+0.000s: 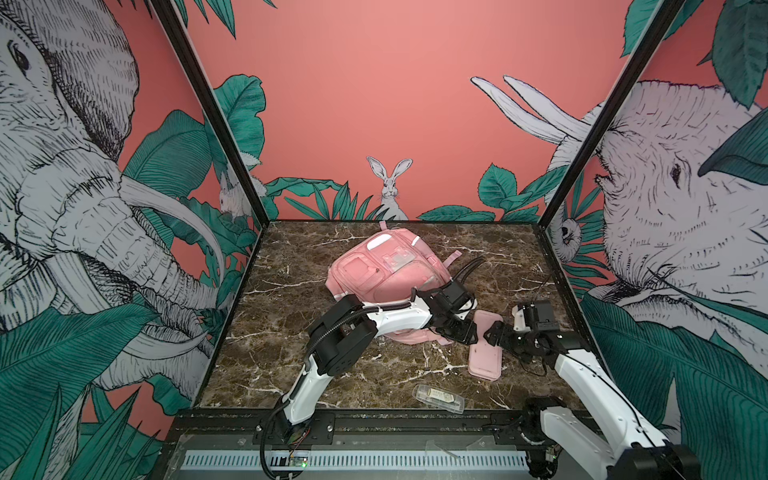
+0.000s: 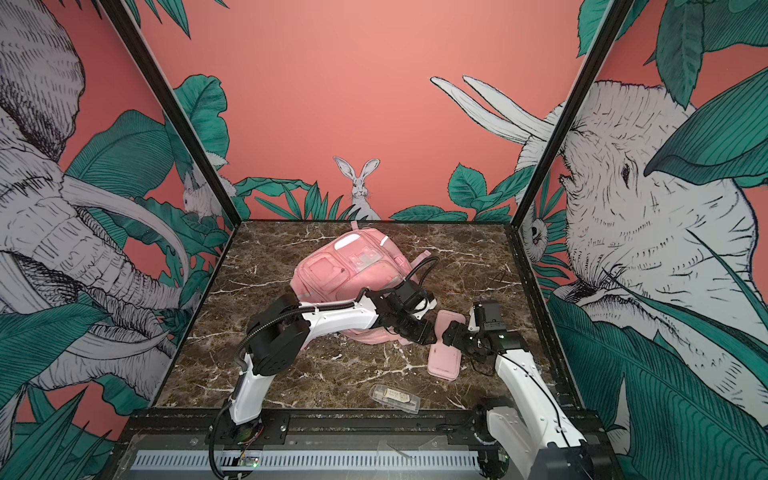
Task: Pack the student bag
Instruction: 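Reach the right gripper to the pink plastic box while left moves to the bag top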
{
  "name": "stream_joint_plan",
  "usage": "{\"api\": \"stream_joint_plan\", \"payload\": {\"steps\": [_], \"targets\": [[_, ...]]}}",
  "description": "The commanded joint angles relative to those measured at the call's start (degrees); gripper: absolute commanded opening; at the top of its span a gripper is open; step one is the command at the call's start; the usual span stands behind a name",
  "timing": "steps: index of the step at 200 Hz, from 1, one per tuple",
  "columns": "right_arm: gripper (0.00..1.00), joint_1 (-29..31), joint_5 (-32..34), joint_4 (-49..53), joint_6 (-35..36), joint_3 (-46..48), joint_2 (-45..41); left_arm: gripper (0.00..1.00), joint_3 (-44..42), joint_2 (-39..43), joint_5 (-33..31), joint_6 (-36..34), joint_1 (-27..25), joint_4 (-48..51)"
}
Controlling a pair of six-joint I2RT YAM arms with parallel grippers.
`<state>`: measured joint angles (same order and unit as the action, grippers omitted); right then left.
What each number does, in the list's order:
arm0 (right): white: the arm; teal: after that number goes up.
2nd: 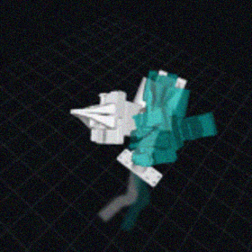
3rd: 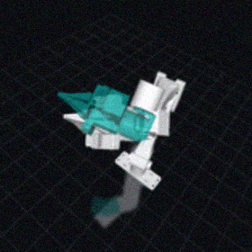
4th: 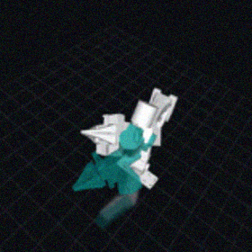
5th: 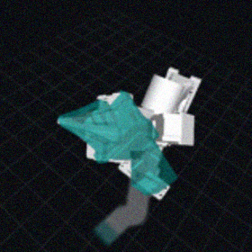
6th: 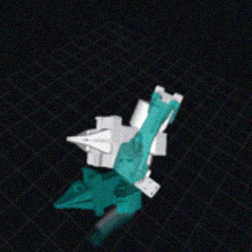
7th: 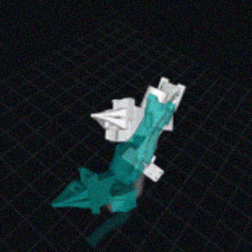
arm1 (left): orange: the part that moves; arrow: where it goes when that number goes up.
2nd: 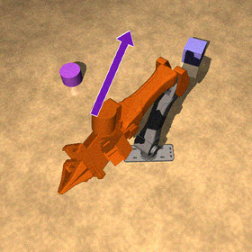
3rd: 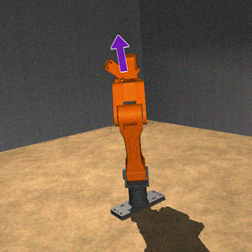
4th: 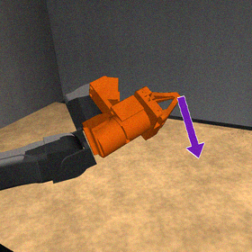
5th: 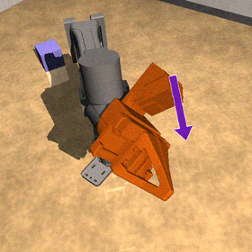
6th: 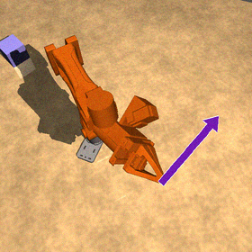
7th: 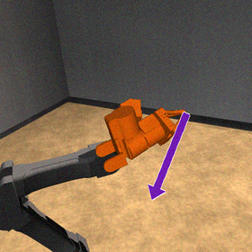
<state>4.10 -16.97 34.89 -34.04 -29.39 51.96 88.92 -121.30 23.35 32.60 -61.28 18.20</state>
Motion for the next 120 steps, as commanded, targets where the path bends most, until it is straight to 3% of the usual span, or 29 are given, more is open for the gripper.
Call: {"api": "stream_joint_plan", "payload": {"steps": [1,62,103,120], "targets": [[0.79,-1.9,-3.22,-3.91,-0.51,1.97,0.17,0.52,2.0,-0.6,1.34,0.8,-0.59,-0.91],[0.76,-5.19,-5.9,-8.78,-0.49,6.09,3.57,0.4,3.71,-3.77,0.18,1.64,-0.6,0.59],[0.82,-6.51,-7.6,-10.84,-0.53,7.85,3.58,0.36,3.44,-4.21,-0.66,2.03,-0.54,0.97],[0.83,-6.73,-8.1,-11.06,-0.66,8.14,3.71,0.29,3.58,-4.61,-0.71,2.1,-0.59,1.3]]}}
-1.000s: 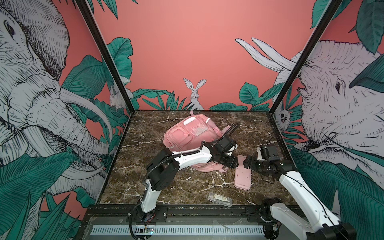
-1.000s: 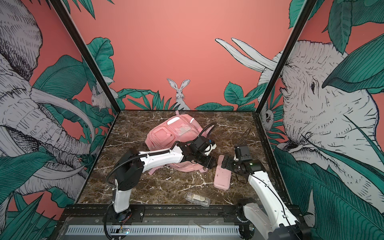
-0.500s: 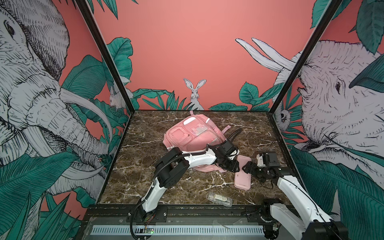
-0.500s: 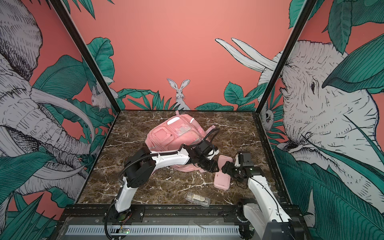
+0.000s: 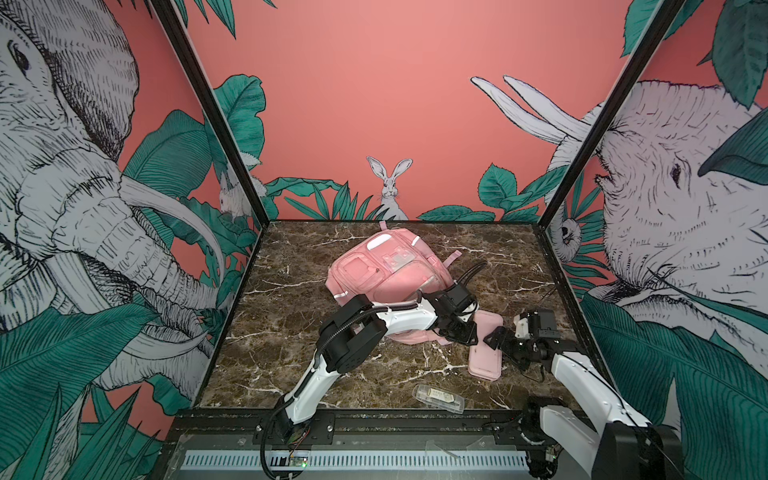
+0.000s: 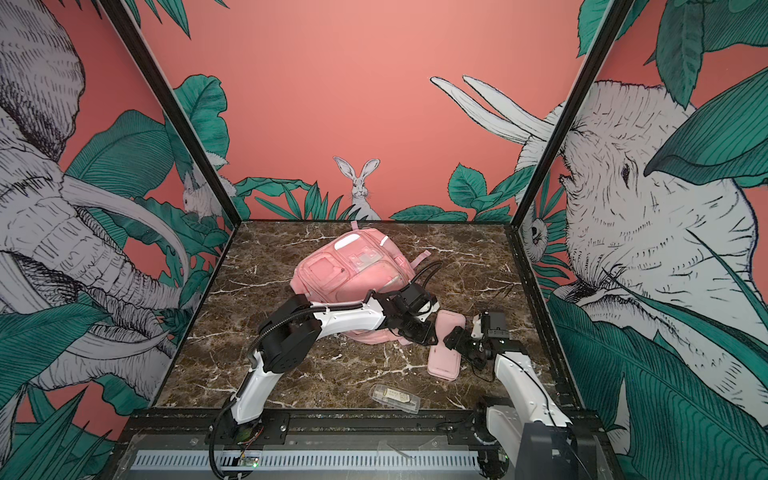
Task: Pack the student bag
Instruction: 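Reach the right gripper to the pink plastic box while left moves to the bag top, then grasp the pink plastic box by its edge with the right gripper and lift it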
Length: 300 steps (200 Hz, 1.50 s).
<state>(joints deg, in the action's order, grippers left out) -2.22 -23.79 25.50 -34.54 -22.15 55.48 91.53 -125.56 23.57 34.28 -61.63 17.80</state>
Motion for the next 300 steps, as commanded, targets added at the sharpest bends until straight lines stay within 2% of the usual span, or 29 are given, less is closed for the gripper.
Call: {"api": "stream_joint_plan", "payload": {"steps": [1,26,142,242,300], "targets": [[0.83,-0.42,-1.36,-1.71,-0.16,0.98,0.22,0.29,1.04,-0.37,-0.96,0.43,-0.25,1.79],[0.83,-0.59,-3.5,-3.4,-0.72,1.8,0.89,0.23,1.63,-0.57,-2.01,0.34,-0.15,2.83],[0.83,-0.86,-10.5,-5.28,-0.72,1.81,-0.21,0.12,-0.73,-0.57,-4.02,1.05,1.12,3.48],[0.83,-0.94,-15.47,-7.87,-2.51,1.85,-5.1,0.12,-1.13,-0.95,-3.97,1.31,1.29,3.39],[0.78,-1.02,-16.99,-10.58,-5.22,3.22,-8.9,0.11,-2.18,-1.02,-3.53,1.75,1.34,2.53]]}}
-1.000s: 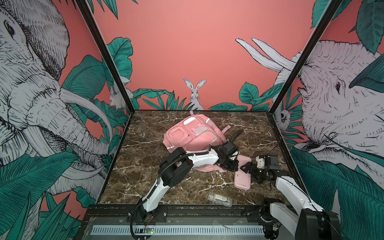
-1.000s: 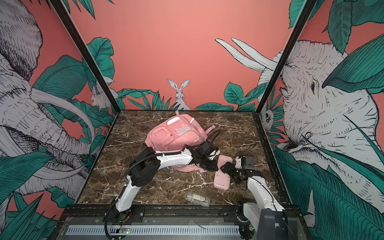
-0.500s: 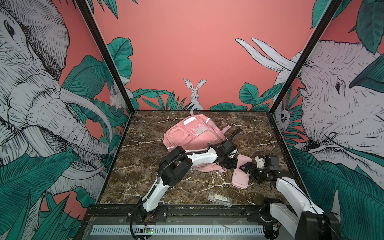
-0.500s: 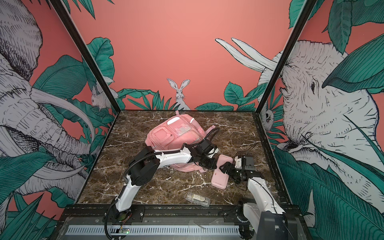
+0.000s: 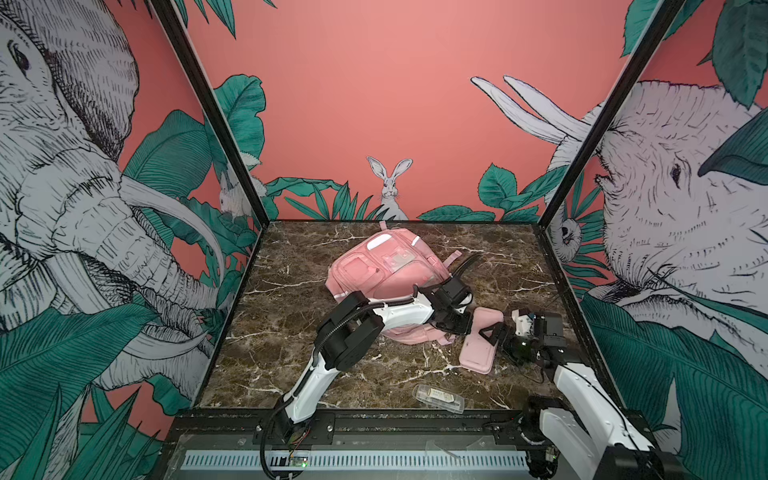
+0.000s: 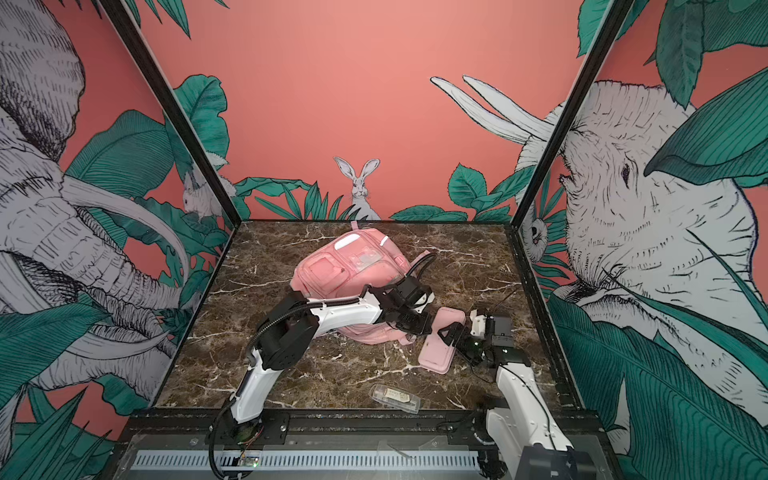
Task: Pack the student bag
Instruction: 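Grasp the pink plastic box by its edge with the right gripper and lift it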
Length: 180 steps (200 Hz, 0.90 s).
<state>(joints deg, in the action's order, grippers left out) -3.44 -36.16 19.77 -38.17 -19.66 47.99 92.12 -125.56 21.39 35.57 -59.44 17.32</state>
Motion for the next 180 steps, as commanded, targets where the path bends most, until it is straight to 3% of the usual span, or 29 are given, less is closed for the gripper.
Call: {"api": "stream_joint_plan", "payload": {"steps": [1,68,134,180], "targets": [[0.78,0.2,-4.62,-4.84,-1.57,0.75,-1.4,0.11,-2.75,-1.01,-1.35,0.46,-0.85,3.04],[0.71,0.19,-3.06,-3.07,0.13,0.55,1.31,0.11,-4.11,-0.39,-0.47,1.17,-0.68,1.36],[0.54,0.24,-2.2,-3.81,0.55,0.39,2.31,0.12,-3.06,-0.83,0.22,1.23,-0.67,0.97],[0.48,0.19,-1.61,-5.61,1.09,0.17,7.24,0.12,-2.49,-0.92,0.93,1.39,-0.68,0.75]]}}
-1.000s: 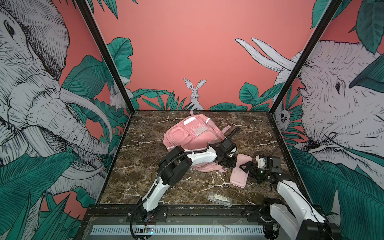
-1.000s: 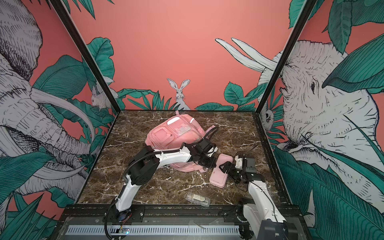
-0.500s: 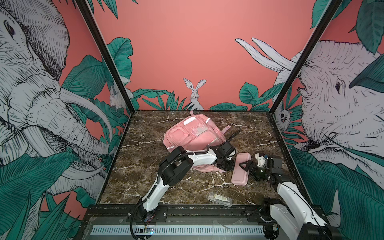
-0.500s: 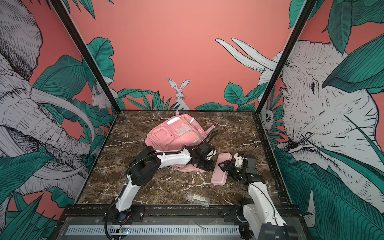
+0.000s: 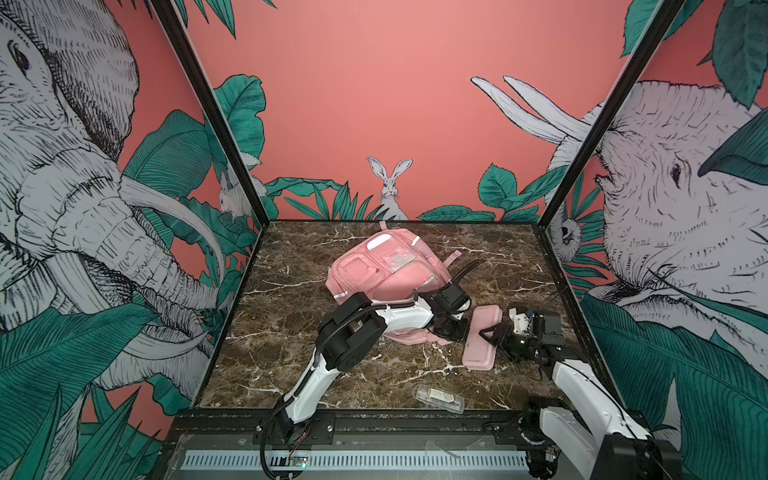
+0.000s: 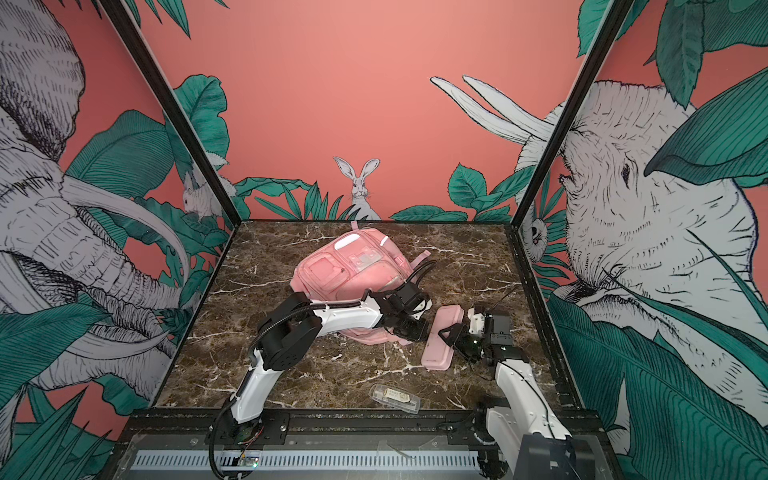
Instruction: Pack the student bag
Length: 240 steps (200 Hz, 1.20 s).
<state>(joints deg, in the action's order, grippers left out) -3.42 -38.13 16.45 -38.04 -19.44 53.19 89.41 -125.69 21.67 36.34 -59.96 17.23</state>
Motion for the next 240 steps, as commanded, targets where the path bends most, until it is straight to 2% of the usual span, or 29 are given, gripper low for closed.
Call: {"api": "stream_joint_plan", "payload": {"steps": [1,33,69,102,149,192,215,240], "targets": [[0.48,0.17,0.35,-2.33,1.0,-0.1,2.11,0.12,0.23,-0.79,0.65,0.6,-0.15,0.9],[0.39,0.17,-0.19,-3.99,1.25,-0.25,4.96,0.12,1.11,-0.96,0.71,0.48,-0.11,1.32],[0.28,0.17,0.64,-1.51,2.43,-1.52,3.67,0.12,2.02,-0.9,0.89,0.13,-0.15,1.91],[0.24,0.21,2.37,1.73,3.13,-2.94,0.91,0.15,3.98,-0.32,1.09,-0.73,-0.14,3.11],[0.22,0.17,5.42,6.61,3.25,-5.63,-3.46,0.25,6.85,3.15,0.07,-3.94,-0.15,6.41],[0.2,0.17,12.11,10.94,2.83,-9.15,-8.98,0.42,8.11,8.99,-3.24,-10.94,0.11,11.25],[0.2,0.17,11.4,9.36,1.43,-10.8,-9.47,0.5,8.21,12.48,-8.43,-15.85,0.75,16.15],[0.19,0.21,9.57,6.9,-0.51,-12.68,-8.11,0.52,5.42,16.78,-12.48,-18.44,2.68,18.51]]}}
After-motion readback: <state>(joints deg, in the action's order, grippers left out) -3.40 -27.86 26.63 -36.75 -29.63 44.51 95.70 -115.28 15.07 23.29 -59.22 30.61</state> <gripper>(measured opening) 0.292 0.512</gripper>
